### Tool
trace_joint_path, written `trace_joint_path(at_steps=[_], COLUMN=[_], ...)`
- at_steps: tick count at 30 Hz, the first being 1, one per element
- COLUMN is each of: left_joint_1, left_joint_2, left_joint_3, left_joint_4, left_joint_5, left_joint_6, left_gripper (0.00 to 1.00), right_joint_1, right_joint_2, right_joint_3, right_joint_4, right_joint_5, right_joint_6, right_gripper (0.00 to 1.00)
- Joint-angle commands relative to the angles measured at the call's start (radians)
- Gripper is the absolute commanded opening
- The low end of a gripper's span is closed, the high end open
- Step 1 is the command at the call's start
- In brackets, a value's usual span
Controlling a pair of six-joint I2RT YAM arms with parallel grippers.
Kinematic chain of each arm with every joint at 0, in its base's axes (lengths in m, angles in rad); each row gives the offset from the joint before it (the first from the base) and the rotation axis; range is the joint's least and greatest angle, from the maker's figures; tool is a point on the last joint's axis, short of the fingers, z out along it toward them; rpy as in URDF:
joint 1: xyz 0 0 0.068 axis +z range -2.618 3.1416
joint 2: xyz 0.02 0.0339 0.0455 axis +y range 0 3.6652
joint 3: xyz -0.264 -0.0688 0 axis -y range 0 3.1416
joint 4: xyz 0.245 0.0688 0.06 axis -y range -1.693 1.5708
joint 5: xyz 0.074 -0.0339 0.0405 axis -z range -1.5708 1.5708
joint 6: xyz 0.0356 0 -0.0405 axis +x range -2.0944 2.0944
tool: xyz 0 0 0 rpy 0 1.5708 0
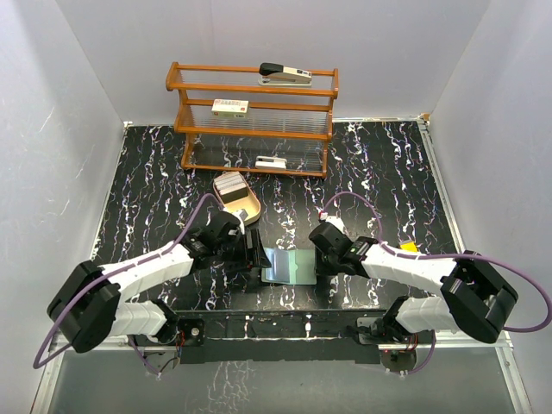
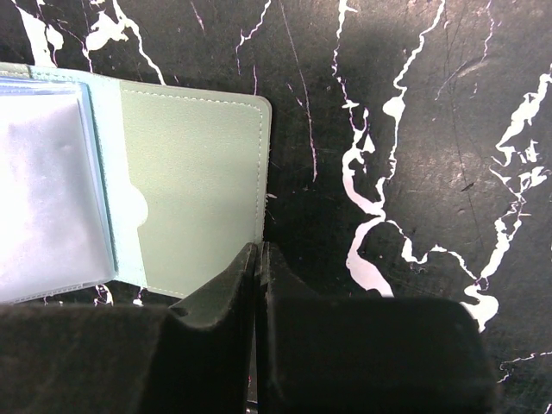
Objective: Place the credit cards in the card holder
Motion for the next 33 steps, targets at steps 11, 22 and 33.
trace_joint_path(at_steps=[11, 22, 33], left_joint_1=[0.002, 0.003, 0.002], left_joint_2=[0.094, 0.053, 0.008], left_joint_3=[-0.013, -0.107, -0.120], left_joint_4=[0.142, 0.364, 0.439], left_joint_5=[-0.037, 0.095, 0.142], left_joint_6=[0.074, -0.034, -0.090], left_gripper=[0.52, 0.35, 0.04], right_joint_1=[-0.011, -0.012, -0.011], right_joint_2=[-0.011, -0.021, -0.047], right_joint_3=[-0.010, 0.001, 0.064], right_joint_4=[0.067, 0.068, -0.021], right_joint_5=[-0.008, -0.017, -0.003], right_joint_6=[-0.002, -0.011, -0.006], right_gripper=[0.00, 0.00, 0.15])
